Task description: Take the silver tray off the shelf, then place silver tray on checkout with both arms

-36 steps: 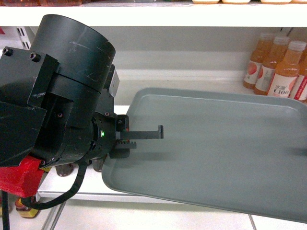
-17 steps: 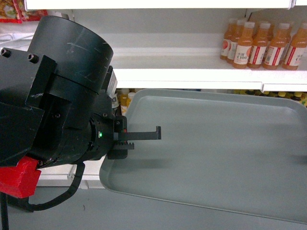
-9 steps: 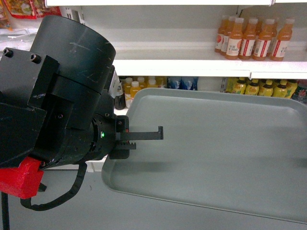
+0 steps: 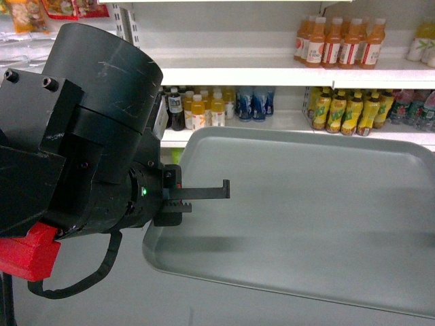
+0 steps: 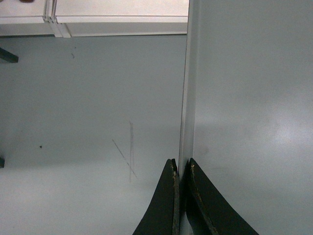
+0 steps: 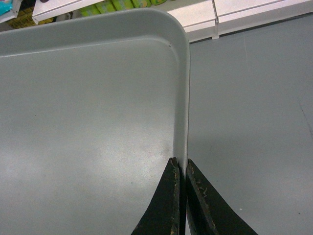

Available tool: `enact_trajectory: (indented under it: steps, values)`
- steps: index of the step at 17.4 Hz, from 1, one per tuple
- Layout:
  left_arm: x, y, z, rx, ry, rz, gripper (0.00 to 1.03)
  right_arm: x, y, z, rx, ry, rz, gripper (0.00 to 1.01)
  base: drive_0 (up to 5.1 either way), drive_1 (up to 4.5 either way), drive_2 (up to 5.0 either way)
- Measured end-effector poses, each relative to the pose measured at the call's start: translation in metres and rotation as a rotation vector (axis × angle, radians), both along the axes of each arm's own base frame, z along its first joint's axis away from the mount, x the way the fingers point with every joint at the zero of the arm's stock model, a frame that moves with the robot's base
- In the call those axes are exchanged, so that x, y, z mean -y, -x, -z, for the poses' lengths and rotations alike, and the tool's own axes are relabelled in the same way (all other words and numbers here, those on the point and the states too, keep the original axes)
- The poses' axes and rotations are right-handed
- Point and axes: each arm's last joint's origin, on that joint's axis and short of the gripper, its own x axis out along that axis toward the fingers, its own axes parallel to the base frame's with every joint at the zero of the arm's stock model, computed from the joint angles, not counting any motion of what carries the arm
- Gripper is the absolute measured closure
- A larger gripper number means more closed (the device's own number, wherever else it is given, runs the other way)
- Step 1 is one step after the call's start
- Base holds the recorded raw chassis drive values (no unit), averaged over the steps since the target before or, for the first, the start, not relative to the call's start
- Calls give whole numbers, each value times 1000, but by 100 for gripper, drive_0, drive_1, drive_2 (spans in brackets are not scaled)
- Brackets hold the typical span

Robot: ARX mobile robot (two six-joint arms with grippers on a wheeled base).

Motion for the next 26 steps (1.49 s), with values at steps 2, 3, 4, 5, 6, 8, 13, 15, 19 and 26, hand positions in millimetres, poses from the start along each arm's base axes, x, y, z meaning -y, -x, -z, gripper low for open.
enact_trajectory:
  steps: [2, 3, 4, 5, 6, 8, 13, 15, 19, 26]
  values:
    - [0, 0, -1, 6, 0, -4, 100, 0, 0, -1, 7, 1, 0, 99, 20, -410, 450]
    - [0, 0, -1, 5, 0, -3, 100, 0, 0, -1, 6, 1, 1, 99, 20, -410, 450]
    - [0, 0, 1, -6, -2, 0, 100, 0, 0, 0, -2, -2, -3, 99, 20, -410, 450]
    - [0, 0, 0, -1, 0, 0, 100, 0, 0, 0, 3, -1, -3, 99, 20, -410, 450]
    - [0, 0, 0, 4, 1, -3, 100, 0, 0, 0, 4, 0, -1, 99, 4, -428, 436]
    - [0, 0, 0, 0, 0, -1, 100, 0, 0, 0, 4, -1, -2, 99, 4, -428, 436]
    - [0, 0, 0, 0, -3, -3, 100, 0, 0, 0, 3, 1, 0, 99, 8, -423, 440]
    - [0, 0, 0, -2, 0, 0, 100, 0, 0, 0, 0, -1, -1, 99, 11, -420, 443]
    - [0, 0, 0, -1, 1, 0, 100, 0, 0, 0, -1, 0, 0, 99, 11, -420, 443]
    - [1, 2, -1, 2, -1, -2, 100, 2, 1, -1, 2, 1, 7, 99, -254, -53, 318]
